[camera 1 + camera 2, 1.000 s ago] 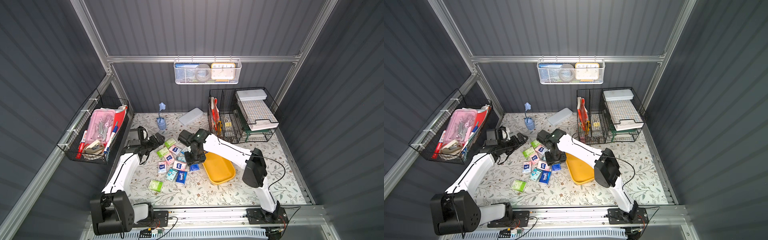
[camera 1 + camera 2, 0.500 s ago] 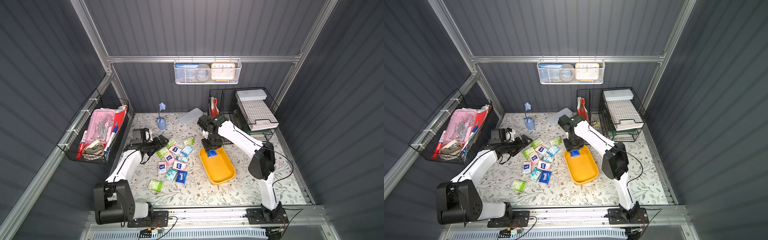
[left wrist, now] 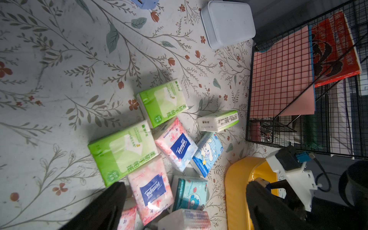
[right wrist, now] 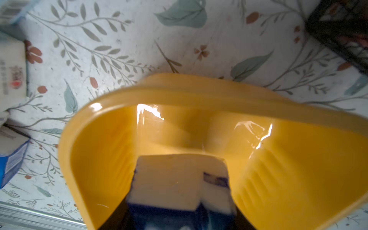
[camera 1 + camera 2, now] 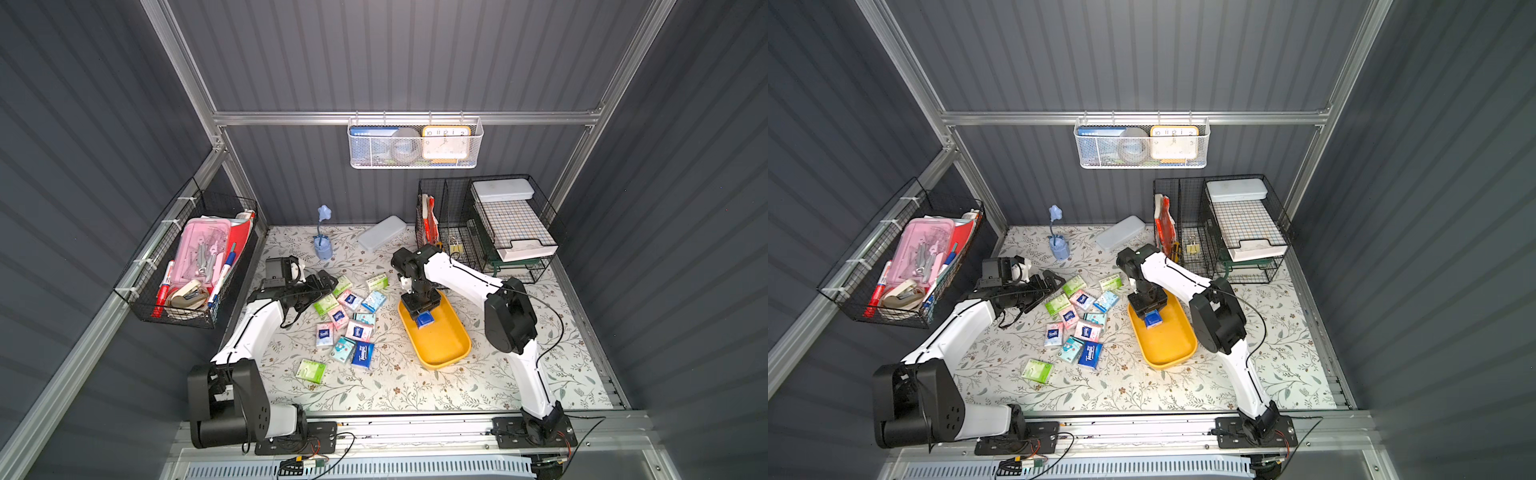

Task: Put the pocket tissues into the storage box
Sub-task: Place the pocket tissues in the storage box, then pick up the pocket tissues from the center of the board.

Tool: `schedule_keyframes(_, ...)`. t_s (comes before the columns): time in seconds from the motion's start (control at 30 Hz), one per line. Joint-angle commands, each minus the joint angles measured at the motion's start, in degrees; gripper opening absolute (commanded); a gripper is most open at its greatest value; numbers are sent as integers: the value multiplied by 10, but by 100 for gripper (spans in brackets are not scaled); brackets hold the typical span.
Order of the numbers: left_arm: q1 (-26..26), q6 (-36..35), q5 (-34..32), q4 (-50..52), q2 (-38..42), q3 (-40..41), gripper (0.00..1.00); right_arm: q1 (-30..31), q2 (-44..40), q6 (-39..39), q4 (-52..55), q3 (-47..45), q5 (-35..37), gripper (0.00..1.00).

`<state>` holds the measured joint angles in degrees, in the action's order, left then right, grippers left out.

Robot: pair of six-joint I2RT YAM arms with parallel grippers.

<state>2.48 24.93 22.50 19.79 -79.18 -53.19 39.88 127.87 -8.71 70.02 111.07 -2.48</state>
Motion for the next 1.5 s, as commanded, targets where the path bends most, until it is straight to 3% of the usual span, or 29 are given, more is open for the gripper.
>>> schedule_keyframes(0.0,-2,-12,1,9,3,-1,99,2,9,0,-41,-5,-14,53)
schedule_keyframes(0.37,-2,-11,-9,19,15,-1,99,5,21,-21,-112,-36,-13,57)
schedule_keyframes(0.5,-2,-11,-13,20,19,-2,99,5,15,-25,-124,-45,5,63)
schedule_keyframes(0.67,-2,-12,-14,22,21,-1,99,4,-6,-32,-122,-47,20,70)
schedule_keyframes(1.0,-1,15,-25,11,20,11,99,47,-84,-10,-106,-43,77,70)
schedule_keyframes(1.2,1,51,-83,15,27,32,99,101,-76,8,-129,-14,24,69)
schedule_keyframes(1.47,6,60,-156,59,59,59,99,151,3,21,-157,62,-35,69)
